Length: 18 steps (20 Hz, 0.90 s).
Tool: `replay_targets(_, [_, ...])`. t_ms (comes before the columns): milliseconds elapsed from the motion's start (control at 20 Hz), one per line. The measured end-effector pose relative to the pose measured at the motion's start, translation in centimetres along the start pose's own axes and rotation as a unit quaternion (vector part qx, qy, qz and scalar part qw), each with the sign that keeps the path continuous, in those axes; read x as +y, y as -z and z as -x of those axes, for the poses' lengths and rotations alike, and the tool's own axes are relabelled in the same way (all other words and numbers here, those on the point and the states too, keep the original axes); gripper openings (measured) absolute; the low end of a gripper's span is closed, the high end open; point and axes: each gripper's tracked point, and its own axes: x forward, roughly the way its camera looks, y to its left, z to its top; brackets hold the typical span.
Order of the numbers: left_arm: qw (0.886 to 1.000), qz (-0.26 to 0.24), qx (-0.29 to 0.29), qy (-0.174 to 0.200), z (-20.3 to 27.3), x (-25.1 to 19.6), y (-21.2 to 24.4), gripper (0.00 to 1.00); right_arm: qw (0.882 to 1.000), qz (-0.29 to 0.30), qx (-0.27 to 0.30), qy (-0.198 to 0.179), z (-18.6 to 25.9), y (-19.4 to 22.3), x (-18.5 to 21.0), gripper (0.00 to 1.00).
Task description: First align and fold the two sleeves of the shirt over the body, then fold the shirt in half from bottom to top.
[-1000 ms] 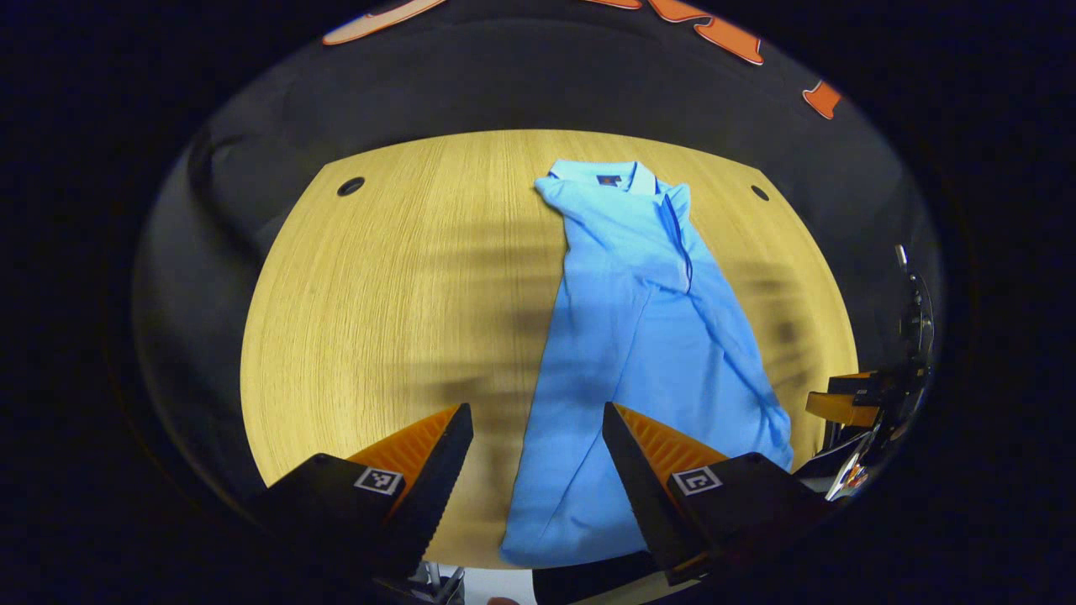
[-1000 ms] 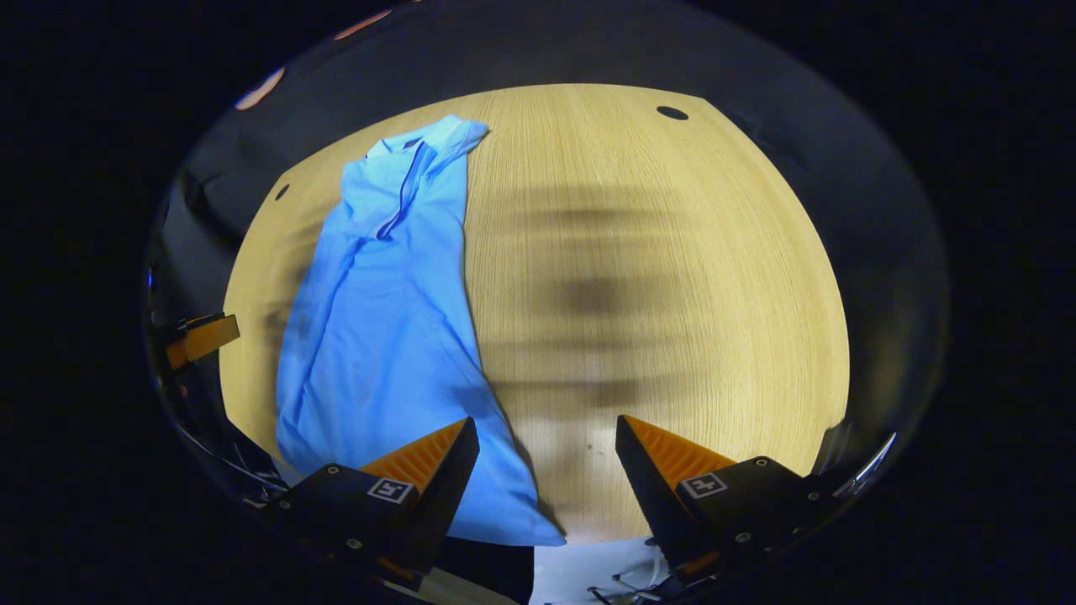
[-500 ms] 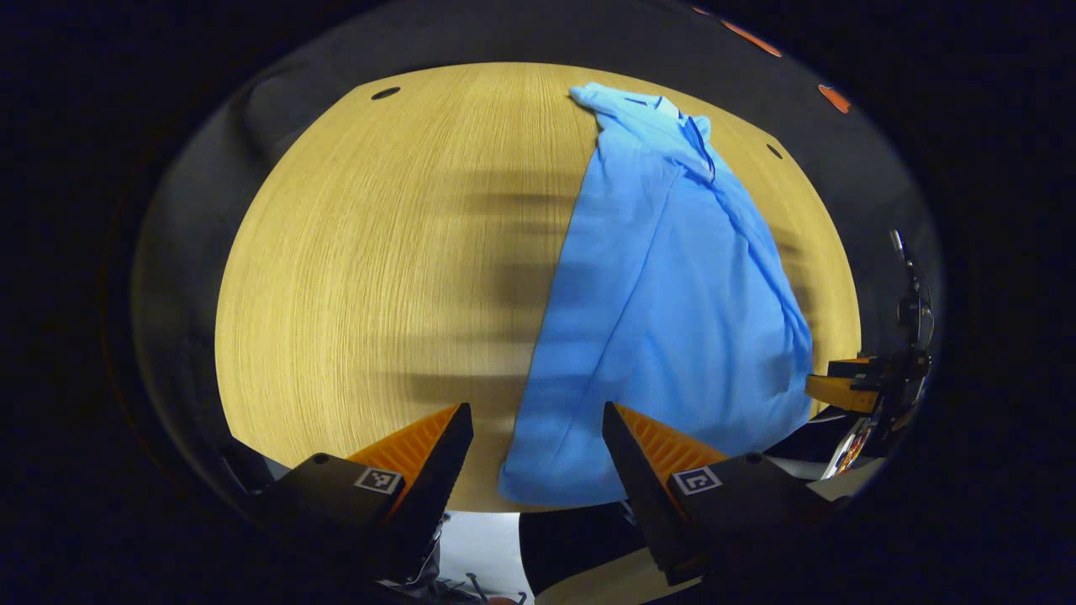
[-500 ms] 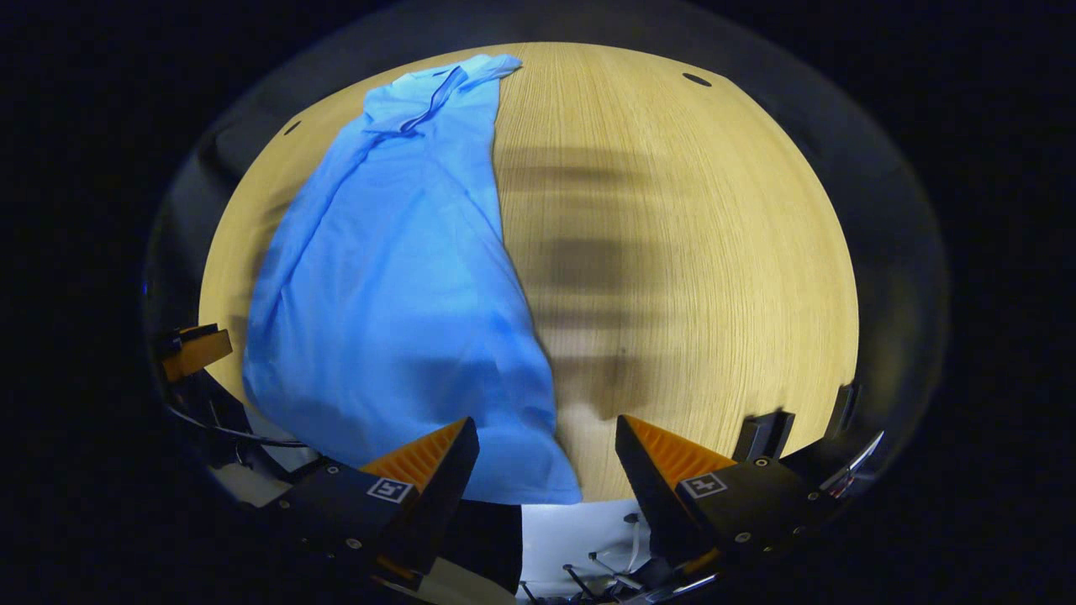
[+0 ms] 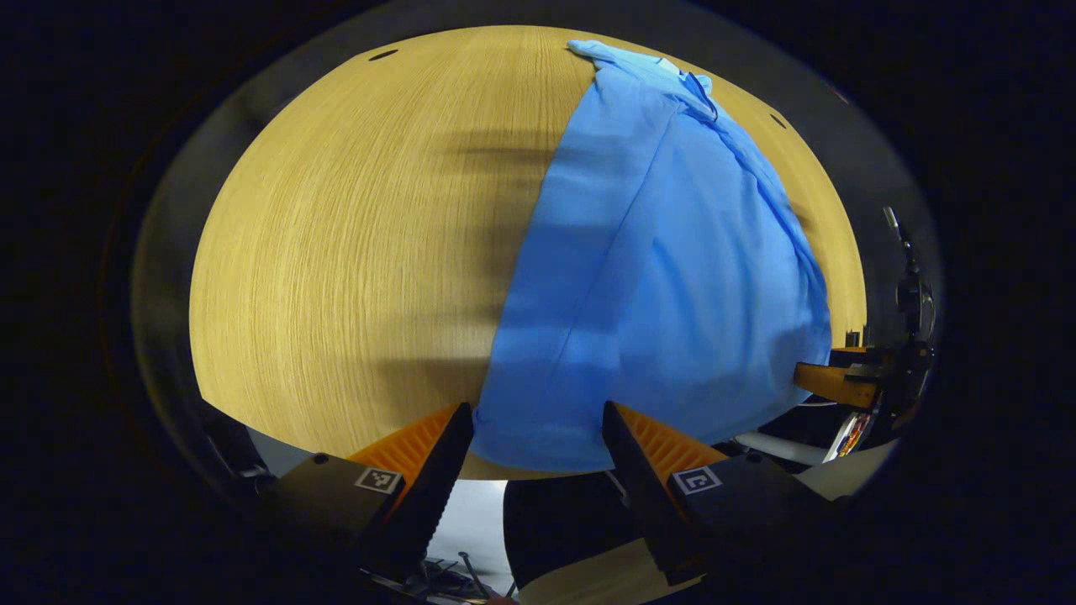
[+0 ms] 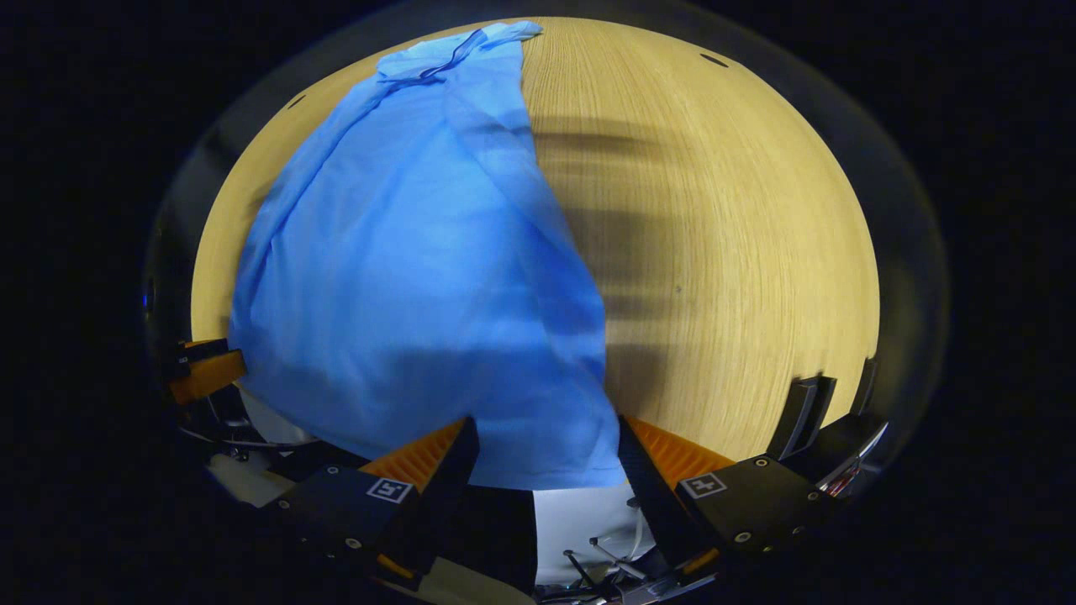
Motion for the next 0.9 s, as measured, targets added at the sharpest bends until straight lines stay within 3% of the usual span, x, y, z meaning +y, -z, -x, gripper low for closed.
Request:
replay_targets(250, [1.0, 0.01, 0.002, -0.011, -0.6, 0.2, 0.1, 0.99, 1.0, -0.007, 0.006, 0.003, -0.1, 0.3, 0.3, 0.98])
replay_targets(500, [0.997, -0.051, 0.007, -0.053, -1.1, 0.1, 0.2, 0.96, 0.999, -0.029, 0.023, 0.003, 0.1, 0.6, 0.4, 0.98])
replay_targets(650, [0.998, -0.037, 0.009, -0.049, -0.3, 0.1, 0.2, 0.93, 0.999, -0.042, 0.019, 0.002, -0.1, 0.8, 0.8, 0.92])
replay_targets(750, [0.999, -0.018, 0.005, -0.047, -0.9, 0.2, 0.1, 0.67, 1.0, -0.031, 0.005, 0.0, 0.0, 0.9, 1.4, 0.67])
replay_targets(800, [0.999, -0.008, -0.001, -0.04, -1.0, -0.1, 0.1, 0.55, 1.0, -0.025, -0.003, -0.003, 0.1, 0.8, 1.8, 0.43])
replay_targets(850, [1.0, 0.001, -0.013, -0.023, -1.0, -0.7, -0.1, 0.42, 1.0, -0.023, -0.009, -0.01, 0.0, 0.9, 2.3, 0.36])
replay_targets(900, [1.0, -0.001, -0.019, -0.011, -1.0, -1.0, 0.0, 0.12, 1.0, -0.019, -0.015, -0.009, 0.1, 0.9, 2.5, 0.14])
